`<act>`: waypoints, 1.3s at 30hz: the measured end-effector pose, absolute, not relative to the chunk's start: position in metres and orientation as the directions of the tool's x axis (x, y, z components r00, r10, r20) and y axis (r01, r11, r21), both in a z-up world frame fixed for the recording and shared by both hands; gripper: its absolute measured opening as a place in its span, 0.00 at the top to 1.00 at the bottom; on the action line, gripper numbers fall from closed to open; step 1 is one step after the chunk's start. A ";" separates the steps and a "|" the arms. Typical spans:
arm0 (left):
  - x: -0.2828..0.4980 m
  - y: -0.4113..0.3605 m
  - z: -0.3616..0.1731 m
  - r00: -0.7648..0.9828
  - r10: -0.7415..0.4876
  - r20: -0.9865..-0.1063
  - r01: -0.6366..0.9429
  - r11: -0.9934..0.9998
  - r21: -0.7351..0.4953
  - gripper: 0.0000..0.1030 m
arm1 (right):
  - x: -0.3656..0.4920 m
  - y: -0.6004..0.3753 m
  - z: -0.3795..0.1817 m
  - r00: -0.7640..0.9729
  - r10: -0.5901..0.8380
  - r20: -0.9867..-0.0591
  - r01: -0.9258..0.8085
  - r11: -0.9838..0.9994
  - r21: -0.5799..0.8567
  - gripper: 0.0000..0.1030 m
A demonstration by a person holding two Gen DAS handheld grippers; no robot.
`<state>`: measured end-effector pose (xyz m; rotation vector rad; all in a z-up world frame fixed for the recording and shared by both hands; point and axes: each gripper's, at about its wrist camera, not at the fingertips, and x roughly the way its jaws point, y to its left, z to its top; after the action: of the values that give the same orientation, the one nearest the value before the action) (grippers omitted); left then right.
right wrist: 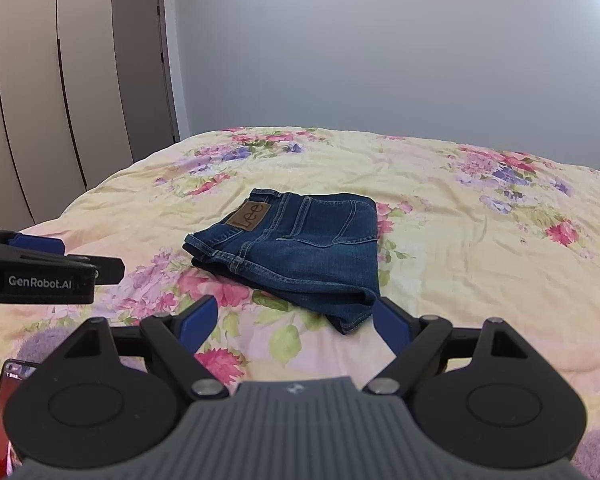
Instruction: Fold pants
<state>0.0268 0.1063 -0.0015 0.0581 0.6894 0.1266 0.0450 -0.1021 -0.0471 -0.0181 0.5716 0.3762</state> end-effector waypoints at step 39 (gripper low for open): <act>0.024 0.098 -0.003 0.770 0.124 -0.626 -0.080 0.992 0.098 0.13 | 0.040 -0.100 -0.046 0.765 0.361 -0.534 -0.369 0.925 0.097 0.21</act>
<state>0.0240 0.0984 -0.0031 0.0667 0.6839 0.1107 0.0404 -0.1005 -0.0462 -0.0137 0.5770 0.3964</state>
